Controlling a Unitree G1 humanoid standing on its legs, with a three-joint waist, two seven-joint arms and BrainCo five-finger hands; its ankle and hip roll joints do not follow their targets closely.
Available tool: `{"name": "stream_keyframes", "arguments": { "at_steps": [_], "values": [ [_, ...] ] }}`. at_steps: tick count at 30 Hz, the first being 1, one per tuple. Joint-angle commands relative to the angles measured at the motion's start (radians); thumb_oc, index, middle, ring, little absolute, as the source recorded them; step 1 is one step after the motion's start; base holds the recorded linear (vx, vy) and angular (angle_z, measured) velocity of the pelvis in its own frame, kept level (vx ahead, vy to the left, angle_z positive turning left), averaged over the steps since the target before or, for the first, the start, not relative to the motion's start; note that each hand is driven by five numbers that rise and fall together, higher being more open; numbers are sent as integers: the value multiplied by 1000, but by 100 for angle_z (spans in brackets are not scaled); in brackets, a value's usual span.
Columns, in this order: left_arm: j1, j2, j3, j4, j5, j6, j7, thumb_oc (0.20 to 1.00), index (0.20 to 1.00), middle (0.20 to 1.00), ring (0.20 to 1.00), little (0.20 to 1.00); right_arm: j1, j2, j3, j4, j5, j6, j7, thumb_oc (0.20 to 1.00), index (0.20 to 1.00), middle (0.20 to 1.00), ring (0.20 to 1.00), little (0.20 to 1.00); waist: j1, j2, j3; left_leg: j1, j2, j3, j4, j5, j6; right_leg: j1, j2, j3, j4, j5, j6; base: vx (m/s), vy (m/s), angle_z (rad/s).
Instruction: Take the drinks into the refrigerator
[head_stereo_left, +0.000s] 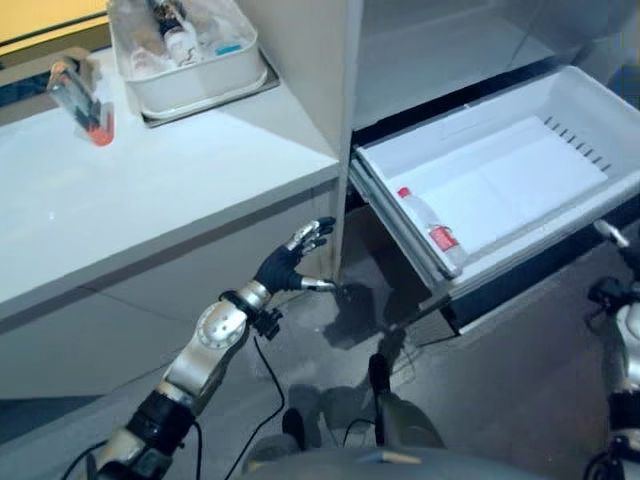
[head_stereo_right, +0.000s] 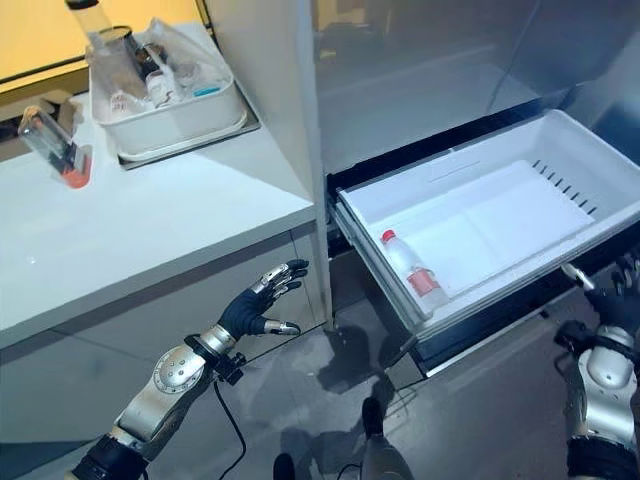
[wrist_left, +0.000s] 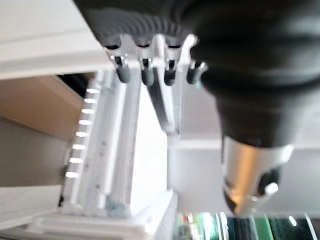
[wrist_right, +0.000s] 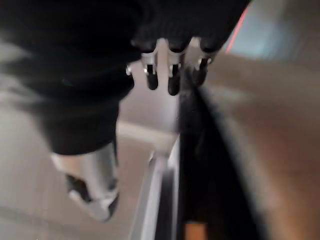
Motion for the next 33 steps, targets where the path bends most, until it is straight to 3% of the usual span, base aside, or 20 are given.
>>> {"name": "stream_keyframes", "arguments": {
  "at_steps": [1, 4, 8, 11, 12, 13, 14, 17, 21, 30, 33],
  "values": [
    [-14, 23, 2, -65, -25, -48, -29, 1000, 1000, 1000, 1000, 1000, -41, -84, -73, 73, 75, -63, 4, 1000, 1000, 1000, 1000, 1000, 3, -8, -65, -95, -53, -6, 40, -12, 81, 28, -3, 15, 111, -113, 49, 47, 12, -21],
    [-25, 20, -2, -73, -30, -45, -35, 1000, 1000, 1000, 1000, 1000, -24, -93, -100, 148, 111, -62, 19, 1000, 1000, 1000, 1000, 1000, -2, -7, -70, -86, -52, 0, 40, -17, 80, 34, -1, 23, 111, -115, 50, 33, 1, -9],
    [-49, 0, -2, -74, -50, -36, -33, 1000, 1000, 1000, 1000, 1000, 49, -168, -121, 365, -57, 32, -33, 1000, 1000, 1000, 1000, 1000, -16, -2, -80, -77, -50, 13, 43, -23, 81, 39, 4, 41, 110, -113, 53, 19, 9, -7],
    [-60, -27, -4, -45, -52, -32, -24, 1000, 1000, 1000, 1000, 1000, 83, -137, -100, 428, -75, 53, -8, 1000, 1000, 1000, 1000, 1000, -27, 7, -83, -67, -47, 18, 41, -36, 83, 46, 7, 48, 108, -123, 55, 21, 8, -12],
    [-63, -31, 1, -41, -52, -31, -21, 1000, 1000, 1000, 1000, 1000, 93, -131, -86, 434, -97, 64, -1, 953, 953, 953, 953, 953, -30, 6, -78, -72, -48, 22, 46, -26, 83, 40, 7, 50, 111, -114, 53, 42, 13, -11],
    [-64, -35, 2, -38, -52, -30, -21, 1000, 1000, 1000, 1000, 1000, 102, -119, -64, 439, -129, 75, 0, 799, 799, 799, 799, 799, -29, 11, -79, -67, -48, 19, 45, -36, 84, 44, 9, 51, 110, -123, 54, 3, 1, -7],
    [-57, -43, 7, -31, -54, -31, -21, 1000, 1000, 1000, 1000, 1000, 116, -82, -11, 438, -188, 94, 23, 200, 200, 200, 200, 200, -29, 14, -75, -66, -48, 21, 46, -38, 85, 44, 8, 53, 112, -123, 52, 52, 12, -4],
    [-50, -44, 9, -27, -56, -30, -24, 1000, 1000, 1000, 1000, 1000, 118, -59, 49, 444, -261, 117, 31, 200, 200, 200, 200, 200, -27, 17, -72, -63, -47, 20, 48, -39, 85, 50, 7, 52, 112, -125, 51, 0, 0, 0],
    [-49, -37, -2, -33, -61, -29, -35, 1000, 1000, 1000, 1000, 1000, 73, -4, 213, 427, -383, 146, 73, 200, 200, 200, 200, 200, -6, 25, -71, -57, -49, 12, 43, -35, 83, 64, 0, 39, 104, -124, 52, 0, 0, 0],
    [-6, 3, -29, -72, -79, -22, -52, 1000, 1000, 1000, 1000, 1000, -148, -9, 487, 430, -534, 170, 121, 200, 200, 200, 200, 200, 55, 23, -71, -62, -56, -7, 44, -29, 82, 86, -11, 15, 86, -122, 51, 6, -11, 4],
    [31, 20, -41, -70, -83, -18, -58, 1000, 1000, 1000, 1000, 1000, -246, -27, 575, 352, -592, 172, 130, 200, 200, 200, 200, 200, 81, 22, -68, -67, -58, -12, 43, -24, 82, 86, -15, 9, 79, -116, 50, 4, -7, 7]
  ]
}}
